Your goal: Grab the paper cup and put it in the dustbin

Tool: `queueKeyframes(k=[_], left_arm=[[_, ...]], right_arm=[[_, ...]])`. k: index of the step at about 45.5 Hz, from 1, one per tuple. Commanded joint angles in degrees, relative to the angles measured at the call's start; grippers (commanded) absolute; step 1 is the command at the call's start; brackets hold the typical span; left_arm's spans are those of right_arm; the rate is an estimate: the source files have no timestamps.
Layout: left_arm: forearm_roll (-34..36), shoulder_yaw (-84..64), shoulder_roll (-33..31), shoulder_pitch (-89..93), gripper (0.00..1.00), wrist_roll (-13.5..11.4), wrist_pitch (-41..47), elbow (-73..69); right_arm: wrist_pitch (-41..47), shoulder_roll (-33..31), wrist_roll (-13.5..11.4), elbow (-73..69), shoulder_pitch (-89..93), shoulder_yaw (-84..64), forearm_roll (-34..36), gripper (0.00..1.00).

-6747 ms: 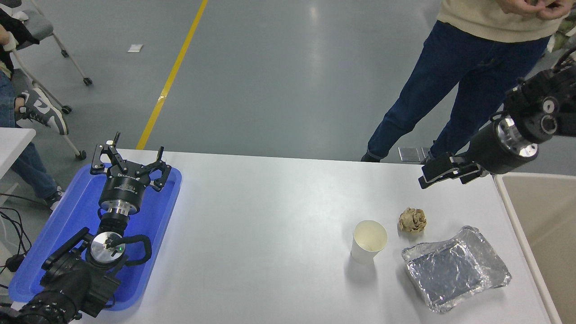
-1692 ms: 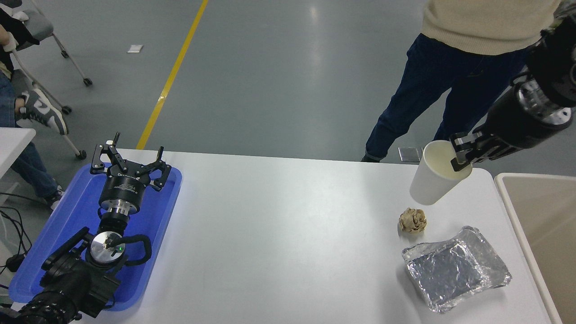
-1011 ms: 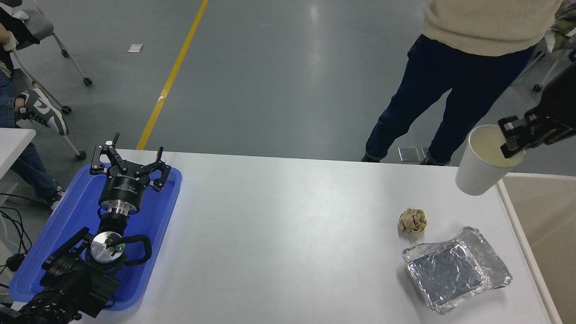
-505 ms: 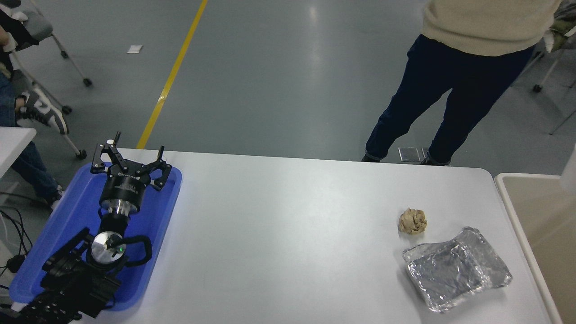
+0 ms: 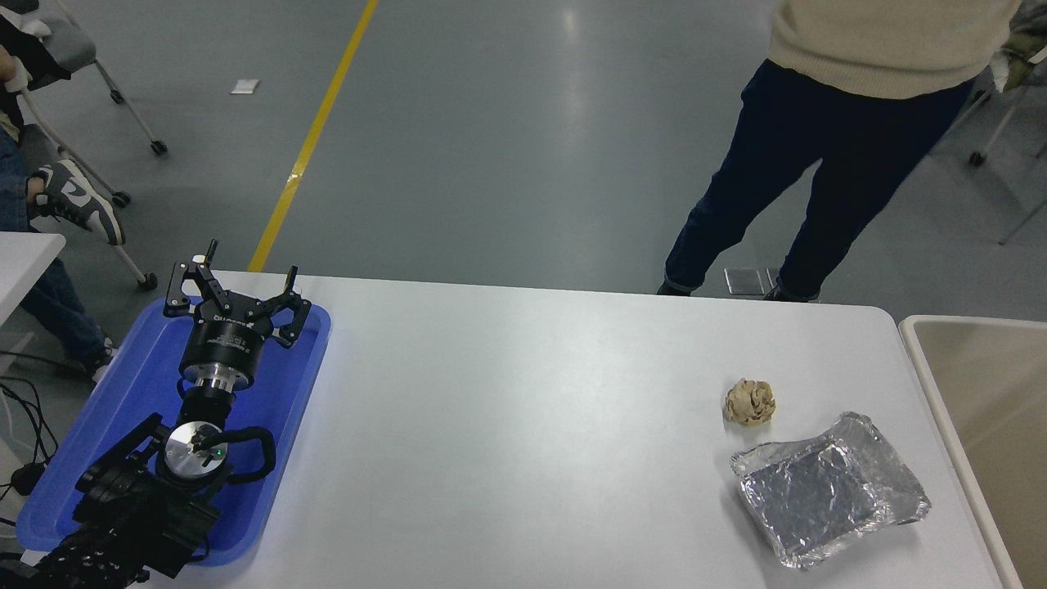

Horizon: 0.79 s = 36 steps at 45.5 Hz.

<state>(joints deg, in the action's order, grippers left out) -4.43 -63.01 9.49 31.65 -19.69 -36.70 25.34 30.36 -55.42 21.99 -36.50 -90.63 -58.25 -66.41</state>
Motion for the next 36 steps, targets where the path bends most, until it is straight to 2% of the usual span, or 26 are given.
queueKeyframes(k=[1,6,14,26,36], left_arm=[[-0.1,0.0,0.0,0.0,1.00,0.0,0.0,0.0],[0.0,0.0,0.0,0.0,1.00,0.0,0.0,0.0],[-0.1,0.0,0.0,0.0,1.00,0.0,0.0,0.1],[-0.1,0.0,0.0,0.0,1.00,-0.1,0.0,0.0],[-0.1,0.0,0.0,0.0,1.00,-0.1,0.1,0.0]], right_arm=[[-8.8,4.4,1.1,14.3,18.6,2.4,7.6,0.00],[-10.6,8.3,1.2,20.9,26.5,2.3,15.1,0.00],[-13.9,12.2,1.0,25.3,35.2,2.4,22.9,0.00],[-18.2,16.6,0.2,27.8,43.9,3.0,30.9,0.00],[-20.6,19.2,-0.7,28.5,47.8,5.3,32.9,0.00]])
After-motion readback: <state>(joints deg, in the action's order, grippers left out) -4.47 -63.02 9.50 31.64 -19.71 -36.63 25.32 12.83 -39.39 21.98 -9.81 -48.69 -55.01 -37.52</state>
